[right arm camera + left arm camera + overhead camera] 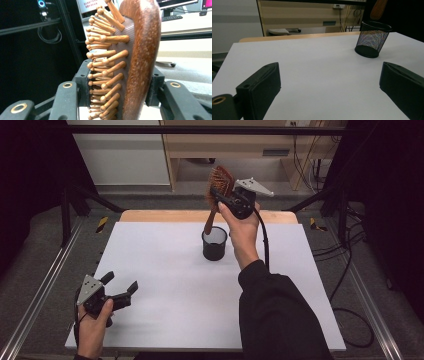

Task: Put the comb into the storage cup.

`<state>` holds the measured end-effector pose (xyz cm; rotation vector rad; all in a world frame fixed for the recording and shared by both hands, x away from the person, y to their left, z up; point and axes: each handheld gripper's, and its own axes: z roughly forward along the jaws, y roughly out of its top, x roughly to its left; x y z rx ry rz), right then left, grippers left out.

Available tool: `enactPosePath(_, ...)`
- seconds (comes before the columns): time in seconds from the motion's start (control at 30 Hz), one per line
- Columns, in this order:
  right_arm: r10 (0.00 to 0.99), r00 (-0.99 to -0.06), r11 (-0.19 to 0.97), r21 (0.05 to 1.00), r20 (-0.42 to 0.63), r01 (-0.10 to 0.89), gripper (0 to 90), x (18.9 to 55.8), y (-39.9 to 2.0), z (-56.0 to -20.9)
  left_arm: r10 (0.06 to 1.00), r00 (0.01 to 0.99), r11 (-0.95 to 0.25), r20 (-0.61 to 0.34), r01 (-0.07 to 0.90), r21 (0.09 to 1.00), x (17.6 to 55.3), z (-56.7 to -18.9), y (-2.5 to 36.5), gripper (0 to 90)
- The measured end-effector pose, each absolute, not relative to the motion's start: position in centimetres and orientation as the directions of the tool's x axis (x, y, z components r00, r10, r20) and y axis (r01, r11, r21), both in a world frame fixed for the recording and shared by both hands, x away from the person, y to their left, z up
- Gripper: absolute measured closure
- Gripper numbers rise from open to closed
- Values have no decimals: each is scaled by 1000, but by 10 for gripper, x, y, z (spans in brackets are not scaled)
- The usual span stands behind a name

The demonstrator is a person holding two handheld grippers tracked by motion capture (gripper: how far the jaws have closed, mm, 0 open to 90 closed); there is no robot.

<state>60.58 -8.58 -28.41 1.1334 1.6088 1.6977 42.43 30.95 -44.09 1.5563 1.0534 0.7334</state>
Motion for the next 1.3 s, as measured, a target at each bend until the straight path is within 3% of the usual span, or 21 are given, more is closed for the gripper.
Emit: enactPosePath(1.3,853,-489,-65,968,181,243,509,617,-80,-332,886,461,-68,-48,233,970,424,-441,303,37)
